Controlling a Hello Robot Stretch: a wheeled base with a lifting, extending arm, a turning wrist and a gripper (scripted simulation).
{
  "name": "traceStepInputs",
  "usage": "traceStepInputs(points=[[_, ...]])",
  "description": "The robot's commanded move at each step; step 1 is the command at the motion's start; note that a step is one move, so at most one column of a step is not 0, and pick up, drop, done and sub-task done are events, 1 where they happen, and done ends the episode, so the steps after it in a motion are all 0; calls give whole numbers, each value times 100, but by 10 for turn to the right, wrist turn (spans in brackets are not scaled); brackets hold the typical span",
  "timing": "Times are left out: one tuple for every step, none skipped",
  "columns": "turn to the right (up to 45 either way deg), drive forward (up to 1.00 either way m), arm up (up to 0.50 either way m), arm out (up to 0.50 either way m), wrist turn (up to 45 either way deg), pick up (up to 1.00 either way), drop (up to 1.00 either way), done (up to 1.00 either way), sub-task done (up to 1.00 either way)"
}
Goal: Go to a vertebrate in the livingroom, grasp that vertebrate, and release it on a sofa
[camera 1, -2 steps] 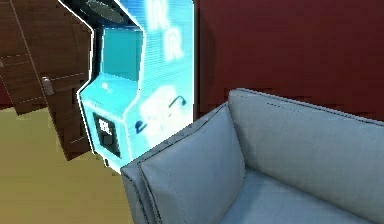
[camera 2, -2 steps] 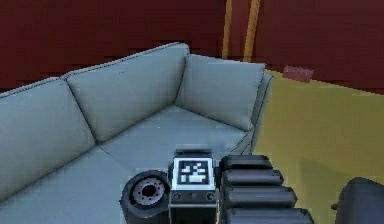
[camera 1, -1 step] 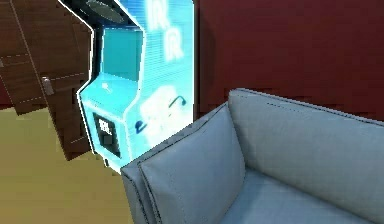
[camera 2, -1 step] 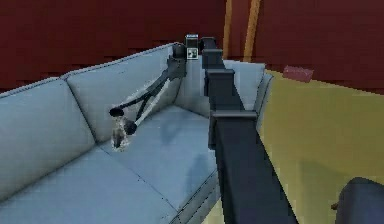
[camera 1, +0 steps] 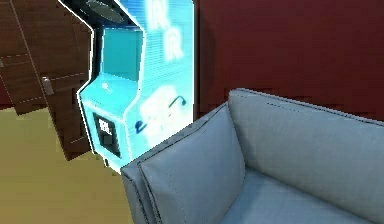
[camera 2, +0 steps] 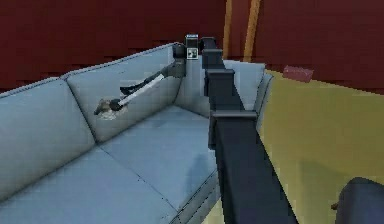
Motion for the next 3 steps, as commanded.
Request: traceStepInputs(points=[[0,0,-22,0,0,0,0,0,0],[0,0,-32,0,0,0,0,0,0],[0,0,0,0,0,0,100,0,0]])
